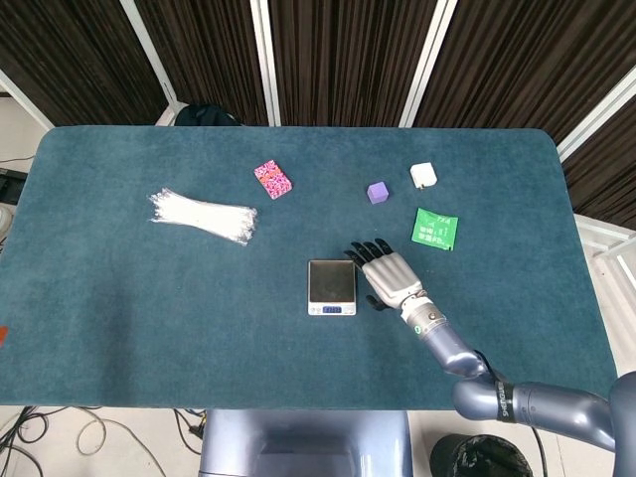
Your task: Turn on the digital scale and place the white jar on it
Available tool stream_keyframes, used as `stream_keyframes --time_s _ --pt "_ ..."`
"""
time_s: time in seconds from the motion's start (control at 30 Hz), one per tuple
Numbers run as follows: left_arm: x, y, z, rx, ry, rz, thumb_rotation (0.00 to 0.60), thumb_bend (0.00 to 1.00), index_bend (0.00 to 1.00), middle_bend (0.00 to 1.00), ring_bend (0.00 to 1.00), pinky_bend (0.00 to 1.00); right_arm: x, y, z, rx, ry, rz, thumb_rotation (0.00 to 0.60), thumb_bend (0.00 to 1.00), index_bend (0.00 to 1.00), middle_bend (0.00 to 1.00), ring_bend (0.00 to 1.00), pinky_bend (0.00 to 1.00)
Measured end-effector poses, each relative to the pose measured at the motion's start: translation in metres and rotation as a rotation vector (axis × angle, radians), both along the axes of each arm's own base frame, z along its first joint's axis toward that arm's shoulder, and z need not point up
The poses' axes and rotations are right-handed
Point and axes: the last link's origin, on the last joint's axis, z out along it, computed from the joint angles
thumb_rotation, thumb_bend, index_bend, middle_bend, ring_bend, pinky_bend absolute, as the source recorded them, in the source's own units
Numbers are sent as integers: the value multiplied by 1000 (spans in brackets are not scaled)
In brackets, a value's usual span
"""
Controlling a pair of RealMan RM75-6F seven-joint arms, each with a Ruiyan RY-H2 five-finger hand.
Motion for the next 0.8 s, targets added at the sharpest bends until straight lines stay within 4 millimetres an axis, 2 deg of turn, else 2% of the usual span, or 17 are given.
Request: stream_keyframes --time_s 0.27,0.47,0.6,0.8 --pt "0 0 -2 -6 6 3 600 118 0 0 0 0 -16 3 -1 23 44 -35 600 421 47 32 78 0" --pt "0 1 -1 -3 4 4 600 118 0 0 0 0 -29 -2 -1 11 73 -66 600 422 89 147 194 0" --pt "0 0 -1 -3 5 3 600 118 0 0 0 0 -33 -2 -1 8 78 -70 600 422 130 266 286 1" --pt "2 0 -2 -3 4 -1 600 118 0 0 0 0 -37 -1 -6 0 93 -61 600 421 196 338 324 1"
